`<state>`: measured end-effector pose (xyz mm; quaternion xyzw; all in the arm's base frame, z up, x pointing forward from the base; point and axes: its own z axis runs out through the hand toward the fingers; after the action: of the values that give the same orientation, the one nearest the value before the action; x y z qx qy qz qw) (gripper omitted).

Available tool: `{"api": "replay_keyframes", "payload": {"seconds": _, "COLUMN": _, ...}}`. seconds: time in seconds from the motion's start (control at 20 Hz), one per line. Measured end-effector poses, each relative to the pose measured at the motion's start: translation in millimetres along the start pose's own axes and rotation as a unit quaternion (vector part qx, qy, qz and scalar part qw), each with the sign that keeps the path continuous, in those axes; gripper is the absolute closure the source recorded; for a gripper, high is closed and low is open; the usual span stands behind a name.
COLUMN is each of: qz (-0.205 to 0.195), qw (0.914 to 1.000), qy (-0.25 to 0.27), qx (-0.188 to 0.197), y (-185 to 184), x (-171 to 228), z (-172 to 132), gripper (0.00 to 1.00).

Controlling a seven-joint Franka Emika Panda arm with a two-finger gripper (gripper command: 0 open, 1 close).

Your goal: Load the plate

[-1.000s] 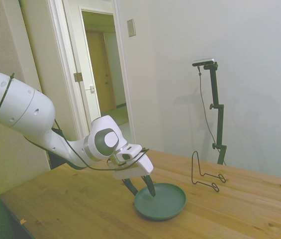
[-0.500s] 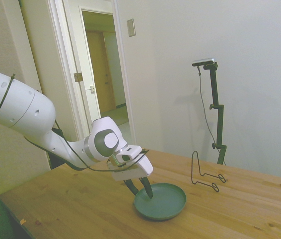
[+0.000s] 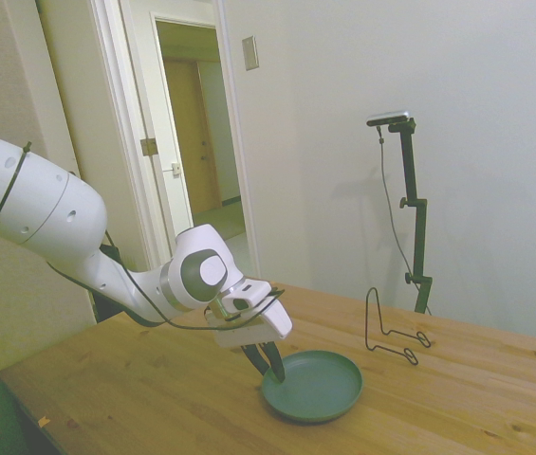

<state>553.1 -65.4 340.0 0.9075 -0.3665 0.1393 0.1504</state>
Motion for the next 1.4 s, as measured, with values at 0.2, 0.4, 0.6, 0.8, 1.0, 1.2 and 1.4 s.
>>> {"api": "replay_keyframes", "payload": {"seconds": 0.2, "qz": 0.002, "qw": 1.0, "qy": 0.003, "qx": 0.005, "y": 0, "x": 2, "z": -1, "gripper": 1.0}}
{"api": "replay_keyframes", "payload": {"seconds": 0.4, "qz": 0.004, "qw": 1.0, "qy": 0.003, "qx": 0.007, "y": 0, "x": 4, "z": -3, "gripper": 1.0}}
{"api": "replay_keyframes", "payload": {"seconds": 0.6, "qz": 0.016, "qw": 0.9996, "qy": -0.008, "qx": 0.023, "y": 1, "x": 9, "z": -12, "gripper": 1.0}}
{"api": "replay_keyframes", "payload": {"seconds": 0.8, "qz": 0.025, "qw": 0.9983, "qy": -0.011, "qx": 0.052, "y": 5, "x": 24, "z": -36, "gripper": 1.0}}
{"api": "replay_keyframes", "payload": {"seconds": 1.0, "qz": 0.037, "qw": 0.995, "qy": -0.018, "qx": 0.091, "y": 12, "x": 40, "z": -63, "gripper": 1.0}}
{"api": "replay_keyframes", "payload": {"seconds": 1.2, "qz": 0.061, "qw": 0.9854, "qy": -0.032, "qx": 0.156, "y": 28, "x": 67, "z": -96, "gripper": 1.0}}
{"api": "replay_keyframes", "payload": {"seconds": 1.4, "qz": 0.082, "qw": 0.9756, "qy": -0.054, "qx": 0.196, "y": 57, "x": 99, "z": -113, "gripper": 1.0}}
